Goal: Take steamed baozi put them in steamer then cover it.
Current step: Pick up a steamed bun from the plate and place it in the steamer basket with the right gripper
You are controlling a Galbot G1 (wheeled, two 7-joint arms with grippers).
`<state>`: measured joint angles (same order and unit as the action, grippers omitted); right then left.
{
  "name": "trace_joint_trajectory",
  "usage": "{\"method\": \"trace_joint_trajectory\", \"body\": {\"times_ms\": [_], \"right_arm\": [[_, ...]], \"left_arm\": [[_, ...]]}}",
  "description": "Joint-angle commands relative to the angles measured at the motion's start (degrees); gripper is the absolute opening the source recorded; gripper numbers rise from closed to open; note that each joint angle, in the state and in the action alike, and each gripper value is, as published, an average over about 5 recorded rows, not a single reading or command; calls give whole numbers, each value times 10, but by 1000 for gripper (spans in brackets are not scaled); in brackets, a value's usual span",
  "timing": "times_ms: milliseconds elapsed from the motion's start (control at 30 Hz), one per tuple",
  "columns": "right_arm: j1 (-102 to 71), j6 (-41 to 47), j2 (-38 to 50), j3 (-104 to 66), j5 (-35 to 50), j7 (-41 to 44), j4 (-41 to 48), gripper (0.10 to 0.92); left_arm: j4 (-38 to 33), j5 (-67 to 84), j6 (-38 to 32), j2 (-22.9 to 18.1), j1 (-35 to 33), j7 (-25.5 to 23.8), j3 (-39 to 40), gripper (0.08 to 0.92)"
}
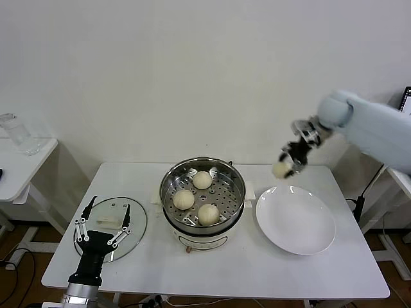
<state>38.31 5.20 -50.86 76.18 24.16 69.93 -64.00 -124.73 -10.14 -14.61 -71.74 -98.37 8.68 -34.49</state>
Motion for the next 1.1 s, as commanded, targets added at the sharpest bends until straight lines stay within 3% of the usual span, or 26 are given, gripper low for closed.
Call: {"method": "trace_joint_trajectory", "body": {"times_ms": [33,1100], "right_arm": [[121,58,-123,108,147,-20,-100,628],[-12,61,-200,135,46,-69,-21,671]], "left_arm": [[-2,0,1,1,0,0,0,823],[0,3,0,-5,3,2,-9,823]]}}
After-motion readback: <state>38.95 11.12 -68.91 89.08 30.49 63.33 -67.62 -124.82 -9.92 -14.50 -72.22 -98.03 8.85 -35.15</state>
